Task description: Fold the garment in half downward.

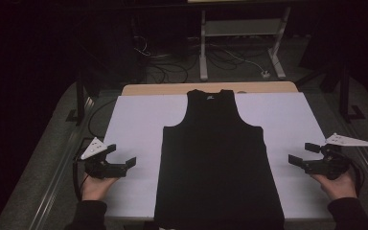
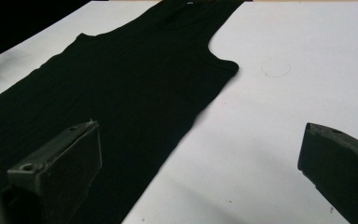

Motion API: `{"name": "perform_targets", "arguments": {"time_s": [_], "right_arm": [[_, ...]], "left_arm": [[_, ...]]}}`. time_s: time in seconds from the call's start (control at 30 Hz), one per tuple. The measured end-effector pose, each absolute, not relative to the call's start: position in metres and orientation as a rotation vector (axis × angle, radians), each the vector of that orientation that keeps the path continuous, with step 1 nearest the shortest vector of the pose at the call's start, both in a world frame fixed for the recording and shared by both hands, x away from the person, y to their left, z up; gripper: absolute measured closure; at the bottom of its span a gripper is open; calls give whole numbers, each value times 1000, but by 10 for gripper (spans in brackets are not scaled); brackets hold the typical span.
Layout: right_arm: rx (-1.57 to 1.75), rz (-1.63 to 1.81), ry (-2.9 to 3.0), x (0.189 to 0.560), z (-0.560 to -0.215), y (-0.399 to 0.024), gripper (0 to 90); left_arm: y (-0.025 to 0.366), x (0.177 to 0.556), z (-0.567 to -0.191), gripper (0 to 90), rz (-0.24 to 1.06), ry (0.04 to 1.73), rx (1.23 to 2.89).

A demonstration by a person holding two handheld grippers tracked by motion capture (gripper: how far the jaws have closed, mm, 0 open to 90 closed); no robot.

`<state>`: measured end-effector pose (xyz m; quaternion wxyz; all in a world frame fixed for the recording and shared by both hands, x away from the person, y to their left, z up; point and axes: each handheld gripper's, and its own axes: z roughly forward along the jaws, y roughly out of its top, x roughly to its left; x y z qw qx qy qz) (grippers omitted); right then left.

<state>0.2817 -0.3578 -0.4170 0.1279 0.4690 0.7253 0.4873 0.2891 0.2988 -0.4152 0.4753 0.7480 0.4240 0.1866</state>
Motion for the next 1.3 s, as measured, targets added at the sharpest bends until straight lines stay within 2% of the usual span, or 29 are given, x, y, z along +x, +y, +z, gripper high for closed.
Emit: {"name": "perform_targets", "arguments": {"time_s": [0.8,1.3], "right_arm": [[1337,1424,2110,280,-413,-356,0],[1324,1450,2119,284,-402,-352,0]], "left_arm": [[293,291,-412,0,443,1010,1851],[287,298,-407,0,478,1005,1890]]}}
